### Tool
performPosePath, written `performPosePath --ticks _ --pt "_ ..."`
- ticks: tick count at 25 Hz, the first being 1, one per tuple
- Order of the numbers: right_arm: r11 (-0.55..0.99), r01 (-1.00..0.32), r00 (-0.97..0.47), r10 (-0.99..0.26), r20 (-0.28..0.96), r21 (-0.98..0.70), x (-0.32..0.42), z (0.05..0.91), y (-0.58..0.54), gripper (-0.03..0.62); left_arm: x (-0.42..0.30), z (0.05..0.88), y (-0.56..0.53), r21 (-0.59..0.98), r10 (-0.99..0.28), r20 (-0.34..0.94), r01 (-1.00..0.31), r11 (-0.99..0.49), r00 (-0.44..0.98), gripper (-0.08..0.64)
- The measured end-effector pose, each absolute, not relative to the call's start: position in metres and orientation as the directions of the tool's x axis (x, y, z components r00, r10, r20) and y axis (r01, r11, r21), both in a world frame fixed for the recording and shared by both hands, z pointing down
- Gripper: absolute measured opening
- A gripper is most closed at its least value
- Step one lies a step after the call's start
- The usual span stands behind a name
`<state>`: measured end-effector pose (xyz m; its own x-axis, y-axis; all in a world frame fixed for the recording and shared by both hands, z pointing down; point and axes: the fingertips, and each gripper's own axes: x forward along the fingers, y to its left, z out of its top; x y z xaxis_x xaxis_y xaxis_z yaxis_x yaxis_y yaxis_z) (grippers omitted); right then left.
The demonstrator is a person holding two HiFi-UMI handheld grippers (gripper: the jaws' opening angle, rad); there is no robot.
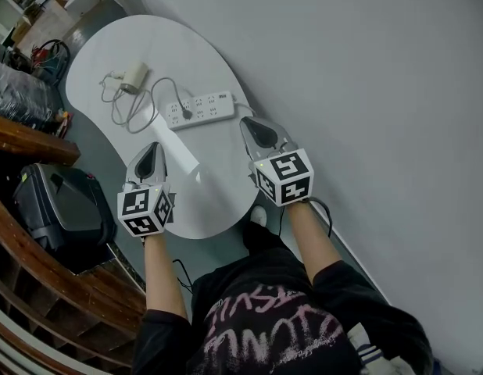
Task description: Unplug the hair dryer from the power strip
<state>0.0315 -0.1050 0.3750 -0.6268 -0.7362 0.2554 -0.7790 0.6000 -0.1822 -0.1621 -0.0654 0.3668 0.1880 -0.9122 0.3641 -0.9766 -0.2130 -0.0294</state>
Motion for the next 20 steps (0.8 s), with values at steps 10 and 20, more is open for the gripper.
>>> performPosePath --ticks 10,20 --pt "0.625 -0.758 -0.652 -0.711 0.263 -0.187 0.035 0.368 -0.15 0.011 -0.149 0.35 -0.11 -0.02 -0.914 0.367 -0.981 -0.195 0.174 0.0" --pt "0.649 -0.74 -0.671 -0.693 0.262 -0.177 0.027 0.372 -0.16 0.011 -0.155 0.342 -0.112 -0.043 -0.919 0.364 -0.983 -0.177 0.149 0.0"
